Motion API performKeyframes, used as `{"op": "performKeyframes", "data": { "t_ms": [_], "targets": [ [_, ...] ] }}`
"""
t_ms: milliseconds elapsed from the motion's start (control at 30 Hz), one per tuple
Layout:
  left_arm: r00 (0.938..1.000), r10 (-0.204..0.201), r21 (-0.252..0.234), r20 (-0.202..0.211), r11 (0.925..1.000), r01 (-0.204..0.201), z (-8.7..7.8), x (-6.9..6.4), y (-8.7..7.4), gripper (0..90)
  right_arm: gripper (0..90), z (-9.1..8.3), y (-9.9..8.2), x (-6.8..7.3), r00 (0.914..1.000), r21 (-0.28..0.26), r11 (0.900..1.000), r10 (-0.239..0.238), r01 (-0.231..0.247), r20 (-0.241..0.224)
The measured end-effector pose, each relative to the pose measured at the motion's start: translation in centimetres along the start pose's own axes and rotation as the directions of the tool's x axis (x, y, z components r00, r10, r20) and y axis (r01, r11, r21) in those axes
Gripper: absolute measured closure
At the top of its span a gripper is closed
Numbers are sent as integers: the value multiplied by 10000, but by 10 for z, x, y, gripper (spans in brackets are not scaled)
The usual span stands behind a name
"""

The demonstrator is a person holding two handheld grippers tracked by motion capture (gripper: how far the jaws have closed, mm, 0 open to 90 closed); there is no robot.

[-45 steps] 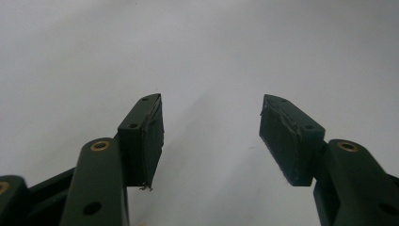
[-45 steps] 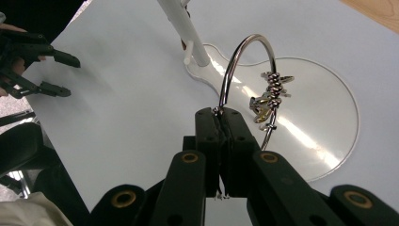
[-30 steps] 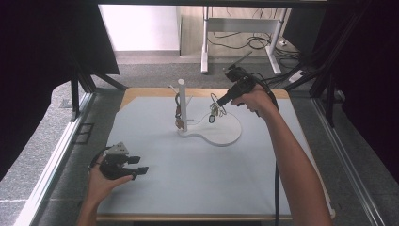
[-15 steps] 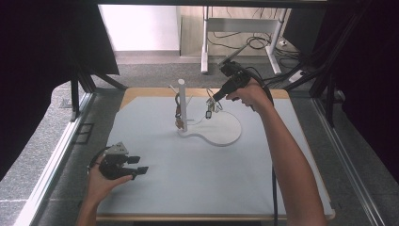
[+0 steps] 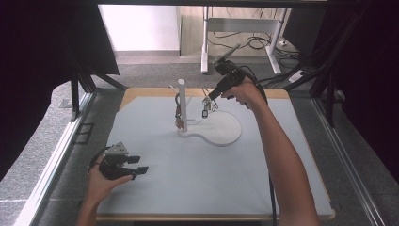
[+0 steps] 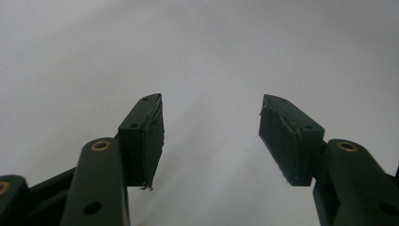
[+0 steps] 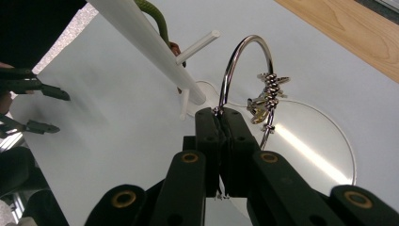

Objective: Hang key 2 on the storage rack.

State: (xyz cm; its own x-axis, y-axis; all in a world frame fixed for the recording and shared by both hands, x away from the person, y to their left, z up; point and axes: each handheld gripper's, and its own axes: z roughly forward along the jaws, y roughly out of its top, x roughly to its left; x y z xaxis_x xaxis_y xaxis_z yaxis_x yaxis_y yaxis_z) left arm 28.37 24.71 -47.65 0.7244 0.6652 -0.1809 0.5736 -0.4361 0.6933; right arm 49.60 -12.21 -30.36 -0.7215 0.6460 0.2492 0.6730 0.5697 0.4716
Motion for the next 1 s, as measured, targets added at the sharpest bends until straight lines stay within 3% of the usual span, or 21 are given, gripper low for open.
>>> {"op": "performKeyframes", "data": {
  "t_ms": [1000],
  "targets": [
    [9999,-102,-119,66,9999,103,-2,1,-1,410,872,31,20,1,10000,230,9997,-80,80,0]
  ]
}}
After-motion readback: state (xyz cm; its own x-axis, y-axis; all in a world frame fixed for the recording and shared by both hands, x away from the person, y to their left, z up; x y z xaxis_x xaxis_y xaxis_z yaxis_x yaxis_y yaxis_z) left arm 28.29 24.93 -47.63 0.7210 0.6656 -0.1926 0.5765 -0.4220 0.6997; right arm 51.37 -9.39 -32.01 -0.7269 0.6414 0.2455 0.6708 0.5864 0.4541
